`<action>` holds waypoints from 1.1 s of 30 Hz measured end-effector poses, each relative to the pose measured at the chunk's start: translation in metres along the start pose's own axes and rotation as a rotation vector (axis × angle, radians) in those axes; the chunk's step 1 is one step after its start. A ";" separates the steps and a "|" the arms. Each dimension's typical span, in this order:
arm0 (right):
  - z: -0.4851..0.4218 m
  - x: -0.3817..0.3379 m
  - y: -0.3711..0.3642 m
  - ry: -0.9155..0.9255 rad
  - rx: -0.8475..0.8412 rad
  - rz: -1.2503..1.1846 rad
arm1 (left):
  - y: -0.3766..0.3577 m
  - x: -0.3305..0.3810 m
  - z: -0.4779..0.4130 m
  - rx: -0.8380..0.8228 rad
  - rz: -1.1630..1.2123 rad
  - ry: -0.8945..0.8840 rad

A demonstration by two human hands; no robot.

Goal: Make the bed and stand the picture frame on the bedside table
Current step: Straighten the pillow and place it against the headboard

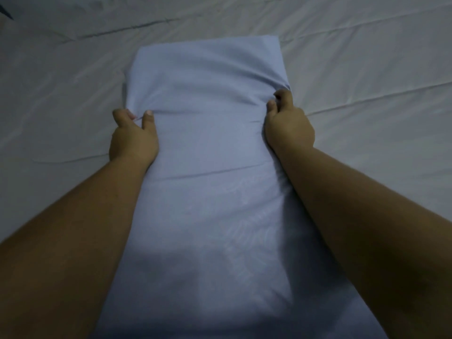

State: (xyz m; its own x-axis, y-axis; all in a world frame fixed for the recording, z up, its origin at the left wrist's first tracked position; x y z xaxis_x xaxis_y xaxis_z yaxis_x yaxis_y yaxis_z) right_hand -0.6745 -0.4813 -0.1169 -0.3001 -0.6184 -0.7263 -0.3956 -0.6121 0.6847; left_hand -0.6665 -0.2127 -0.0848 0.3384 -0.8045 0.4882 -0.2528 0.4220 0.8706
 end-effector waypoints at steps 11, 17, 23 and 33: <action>0.049 -0.011 0.039 0.125 -0.092 0.078 | 0.045 -0.014 0.053 -0.054 0.005 -0.016; 0.117 -0.005 0.068 0.119 -0.118 0.138 | 0.075 -0.046 0.121 -0.115 0.017 0.045; 0.207 0.014 0.102 0.070 -0.143 0.183 | 0.102 -0.088 0.204 -0.169 0.060 0.094; 0.342 0.037 0.157 -0.051 -0.083 0.268 | 0.139 -0.150 0.321 -0.214 0.159 0.207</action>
State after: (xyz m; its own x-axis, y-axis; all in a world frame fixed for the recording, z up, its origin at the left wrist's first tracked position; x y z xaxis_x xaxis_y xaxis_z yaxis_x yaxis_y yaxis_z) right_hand -1.0445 -0.4316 -0.0574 -0.4286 -0.7393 -0.5194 -0.2247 -0.4696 0.8538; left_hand -1.0431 -0.1674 -0.0565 0.4924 -0.6290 0.6015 -0.1281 0.6313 0.7649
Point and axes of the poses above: each hand's wrist, its own z-axis away from the middle knuckle, its own y-axis out of the back of the hand, x = y × z, the point moved 1 cm from there along -z, towards the middle knuckle, and after that the axes turned 6 degrees about -z, right-handed, at the moved point
